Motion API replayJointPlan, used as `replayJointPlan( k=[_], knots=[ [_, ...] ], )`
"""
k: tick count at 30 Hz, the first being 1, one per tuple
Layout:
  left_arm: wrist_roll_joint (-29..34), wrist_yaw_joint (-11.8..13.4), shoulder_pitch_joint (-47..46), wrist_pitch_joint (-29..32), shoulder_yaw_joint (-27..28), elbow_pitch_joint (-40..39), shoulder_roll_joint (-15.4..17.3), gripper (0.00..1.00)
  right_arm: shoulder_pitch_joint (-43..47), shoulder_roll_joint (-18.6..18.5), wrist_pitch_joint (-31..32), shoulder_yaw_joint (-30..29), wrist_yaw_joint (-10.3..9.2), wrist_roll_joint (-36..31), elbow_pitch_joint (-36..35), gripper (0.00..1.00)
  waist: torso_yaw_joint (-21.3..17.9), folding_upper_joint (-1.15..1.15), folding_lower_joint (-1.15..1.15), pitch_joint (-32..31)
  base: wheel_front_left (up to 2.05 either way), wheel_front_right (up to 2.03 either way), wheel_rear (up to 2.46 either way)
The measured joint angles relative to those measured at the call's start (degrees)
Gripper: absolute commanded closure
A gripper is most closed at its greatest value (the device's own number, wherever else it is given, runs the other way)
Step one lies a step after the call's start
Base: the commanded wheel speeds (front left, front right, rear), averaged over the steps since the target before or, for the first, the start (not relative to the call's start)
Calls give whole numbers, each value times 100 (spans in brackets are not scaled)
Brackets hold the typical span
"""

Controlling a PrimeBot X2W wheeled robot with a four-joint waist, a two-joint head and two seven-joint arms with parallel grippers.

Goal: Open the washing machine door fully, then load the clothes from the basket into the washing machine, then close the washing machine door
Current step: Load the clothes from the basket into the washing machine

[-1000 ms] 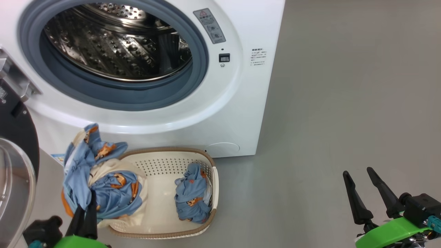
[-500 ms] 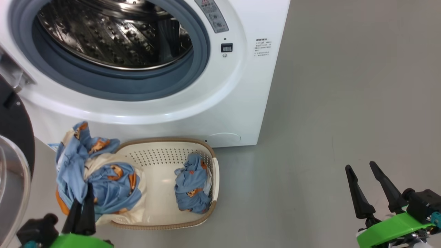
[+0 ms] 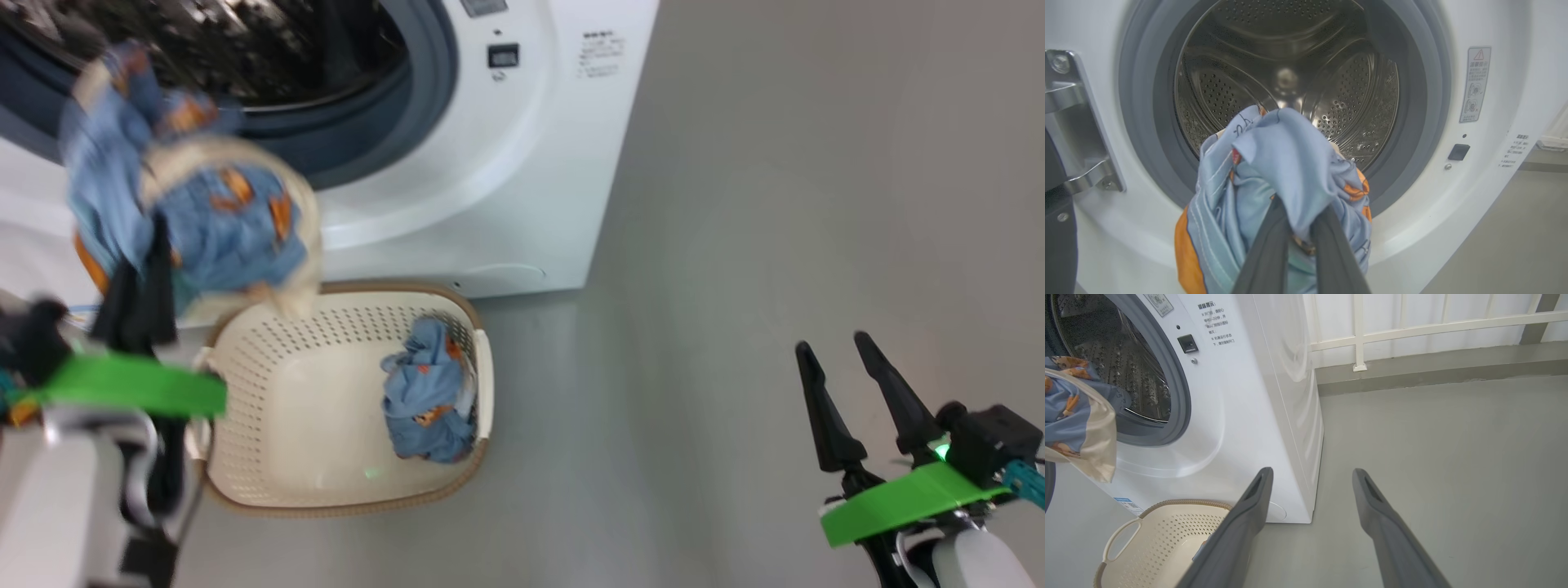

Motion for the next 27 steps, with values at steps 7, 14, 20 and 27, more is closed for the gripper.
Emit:
replayJointPlan(
  k=[7,14,20,27],
  knots=[
    [-227,0,-1449,-36,-193,1027,221,100,-320,86,0,169,0,-18,-13,0,-280,0,0,361,0,0,0],
    [-256,0,-2783,-36,-332,2334,447,100,-603,224,0,309,0,-18,-60,0,-610,0,0,711,0,0,0],
    [-346,0,-3695,-36,-399,3297,603,100,-837,346,0,464,0,-36,-98,0,-882,0,0,1024,0,0,0],
    [-248,0,-4431,-36,-252,3632,817,100,-1037,401,0,601,0,-36,-153,0,-1154,0,0,1385,0,0,0]
  ],
)
